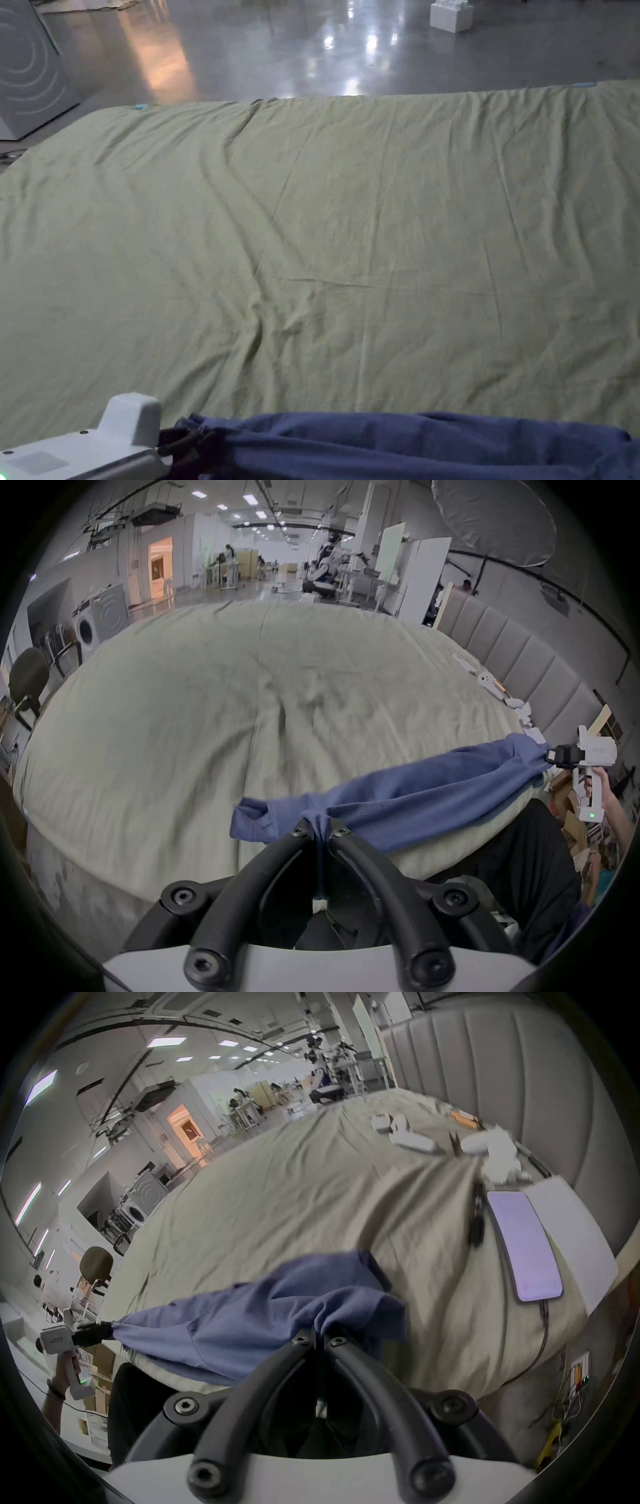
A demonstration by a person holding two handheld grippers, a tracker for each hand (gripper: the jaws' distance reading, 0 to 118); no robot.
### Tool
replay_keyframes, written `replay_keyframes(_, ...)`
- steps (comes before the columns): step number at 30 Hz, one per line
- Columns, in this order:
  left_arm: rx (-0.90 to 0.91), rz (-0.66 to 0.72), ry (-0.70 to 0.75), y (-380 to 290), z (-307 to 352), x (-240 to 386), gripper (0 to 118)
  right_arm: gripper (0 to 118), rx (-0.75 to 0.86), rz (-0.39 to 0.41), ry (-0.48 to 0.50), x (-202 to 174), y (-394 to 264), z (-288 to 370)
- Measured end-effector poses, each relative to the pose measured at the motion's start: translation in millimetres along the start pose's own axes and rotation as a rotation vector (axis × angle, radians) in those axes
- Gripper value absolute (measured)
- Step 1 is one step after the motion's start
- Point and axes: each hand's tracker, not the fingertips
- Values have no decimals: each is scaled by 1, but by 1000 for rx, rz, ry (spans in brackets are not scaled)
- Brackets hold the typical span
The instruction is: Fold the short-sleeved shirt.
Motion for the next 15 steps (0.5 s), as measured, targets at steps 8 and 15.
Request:
replay_keyframes(8,60,61,66,-2,-16,2,94,85,49,111,-147,-3,-20,-16)
replay_keyframes(15,223,-217,251,-5,57,29,94,85,198,160,-317,-42,-29,65)
